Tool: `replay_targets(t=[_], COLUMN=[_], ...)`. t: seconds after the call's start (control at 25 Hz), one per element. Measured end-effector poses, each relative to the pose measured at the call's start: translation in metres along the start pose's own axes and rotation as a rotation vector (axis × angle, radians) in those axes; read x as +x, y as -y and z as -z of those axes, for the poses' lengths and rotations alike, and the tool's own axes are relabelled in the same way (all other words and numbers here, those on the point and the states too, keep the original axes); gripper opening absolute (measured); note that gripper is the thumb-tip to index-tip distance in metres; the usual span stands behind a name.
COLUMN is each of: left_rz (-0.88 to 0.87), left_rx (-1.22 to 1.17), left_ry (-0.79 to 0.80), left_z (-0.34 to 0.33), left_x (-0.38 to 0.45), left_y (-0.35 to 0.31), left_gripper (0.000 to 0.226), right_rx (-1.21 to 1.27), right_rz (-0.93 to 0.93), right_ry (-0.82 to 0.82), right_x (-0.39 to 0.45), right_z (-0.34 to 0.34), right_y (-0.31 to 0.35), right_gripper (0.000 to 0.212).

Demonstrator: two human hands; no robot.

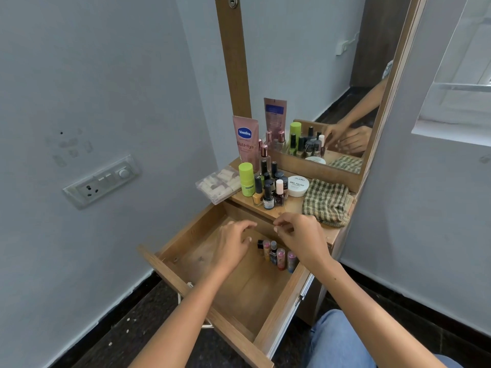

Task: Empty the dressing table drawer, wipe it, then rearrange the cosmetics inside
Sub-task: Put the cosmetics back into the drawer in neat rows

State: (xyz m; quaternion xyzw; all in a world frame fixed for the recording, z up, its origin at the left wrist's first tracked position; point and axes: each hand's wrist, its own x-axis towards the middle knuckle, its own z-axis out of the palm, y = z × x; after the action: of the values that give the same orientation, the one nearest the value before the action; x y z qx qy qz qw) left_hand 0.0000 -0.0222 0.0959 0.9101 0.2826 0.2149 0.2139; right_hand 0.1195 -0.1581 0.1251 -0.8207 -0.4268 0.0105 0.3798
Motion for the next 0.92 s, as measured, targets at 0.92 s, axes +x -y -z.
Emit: replay_targets(t=[0.92], left_rz=[-0.200], left_rx=[0.093], left_ry=[-0.257], left_z=[0.012], left_x=[0.042], left_y=[-0.061], left_gripper=[0.027], right_rx=[-0.250], right_rz=[0.109], right_ry=[-0.275], right_x=[0.043], right_z=[0.004], right_y=[-0.001], right_gripper=[0.044])
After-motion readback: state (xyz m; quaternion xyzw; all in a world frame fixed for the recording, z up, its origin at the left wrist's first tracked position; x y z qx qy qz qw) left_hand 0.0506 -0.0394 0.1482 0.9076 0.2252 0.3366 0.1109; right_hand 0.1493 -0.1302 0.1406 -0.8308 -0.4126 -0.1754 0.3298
